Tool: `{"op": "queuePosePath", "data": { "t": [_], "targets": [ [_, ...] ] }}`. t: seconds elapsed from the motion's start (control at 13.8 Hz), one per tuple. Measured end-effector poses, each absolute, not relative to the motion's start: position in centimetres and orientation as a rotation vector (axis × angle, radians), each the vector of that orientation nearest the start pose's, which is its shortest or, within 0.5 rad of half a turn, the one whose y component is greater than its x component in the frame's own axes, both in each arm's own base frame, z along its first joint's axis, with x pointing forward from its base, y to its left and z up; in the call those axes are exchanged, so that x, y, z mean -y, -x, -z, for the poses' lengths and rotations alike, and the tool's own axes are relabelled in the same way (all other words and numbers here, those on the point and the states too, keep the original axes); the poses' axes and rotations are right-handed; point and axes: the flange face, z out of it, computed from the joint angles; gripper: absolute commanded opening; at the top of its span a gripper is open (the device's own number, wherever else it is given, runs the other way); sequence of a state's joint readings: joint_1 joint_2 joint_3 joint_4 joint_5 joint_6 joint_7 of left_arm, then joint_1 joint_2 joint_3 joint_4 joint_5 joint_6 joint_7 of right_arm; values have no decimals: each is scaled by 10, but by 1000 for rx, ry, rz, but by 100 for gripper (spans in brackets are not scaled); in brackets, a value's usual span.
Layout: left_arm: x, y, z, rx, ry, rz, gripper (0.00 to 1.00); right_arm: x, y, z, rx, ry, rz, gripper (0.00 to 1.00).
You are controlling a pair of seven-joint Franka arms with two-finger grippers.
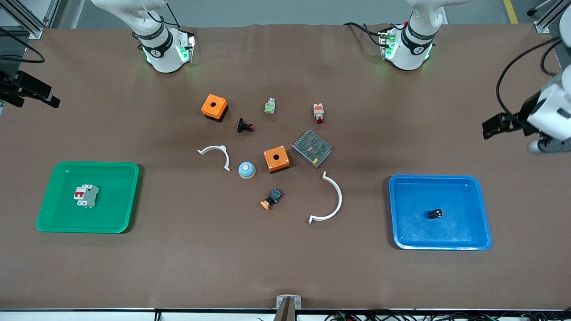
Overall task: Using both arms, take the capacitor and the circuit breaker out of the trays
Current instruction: 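Reach the right gripper to the breaker while the left gripper reaches the capacitor, then lower both grippers and close them on the breaker and capacitor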
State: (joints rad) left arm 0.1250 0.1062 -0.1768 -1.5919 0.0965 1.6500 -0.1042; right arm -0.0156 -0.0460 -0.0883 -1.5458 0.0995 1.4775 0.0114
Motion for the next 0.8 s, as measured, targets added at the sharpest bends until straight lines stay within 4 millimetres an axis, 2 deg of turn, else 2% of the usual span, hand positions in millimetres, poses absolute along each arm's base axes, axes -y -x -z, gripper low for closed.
{"op": "queuePosePath", "data": {
  "t": [0.07,0.14,0.22,0.43,0.51,0.65,0.8],
  "targets": [
    [15,-598,-543,63,3064,-51,100,56,-538,-643,-193,3051,-1,100],
    [15,-605,-523,57,3069,-41,100,71,-553,-623,-222,3086,16,100],
    [15,-610,-501,52,3074,-33,100,87,-572,-595,-233,3124,30,100],
    [8,-626,-423,54,3094,-27,100,133,-630,-482,-206,3170,38,100],
    [7,-632,-394,54,3103,-35,100,149,-640,-446,-177,3174,22,100],
    [10,-642,-338,69,3122,-63,97,181,-647,-387,-142,3151,14,100],
    [19,-649,-300,96,3137,-56,80,202,-643,-351,-119,3136,50,100]
  ]
}}
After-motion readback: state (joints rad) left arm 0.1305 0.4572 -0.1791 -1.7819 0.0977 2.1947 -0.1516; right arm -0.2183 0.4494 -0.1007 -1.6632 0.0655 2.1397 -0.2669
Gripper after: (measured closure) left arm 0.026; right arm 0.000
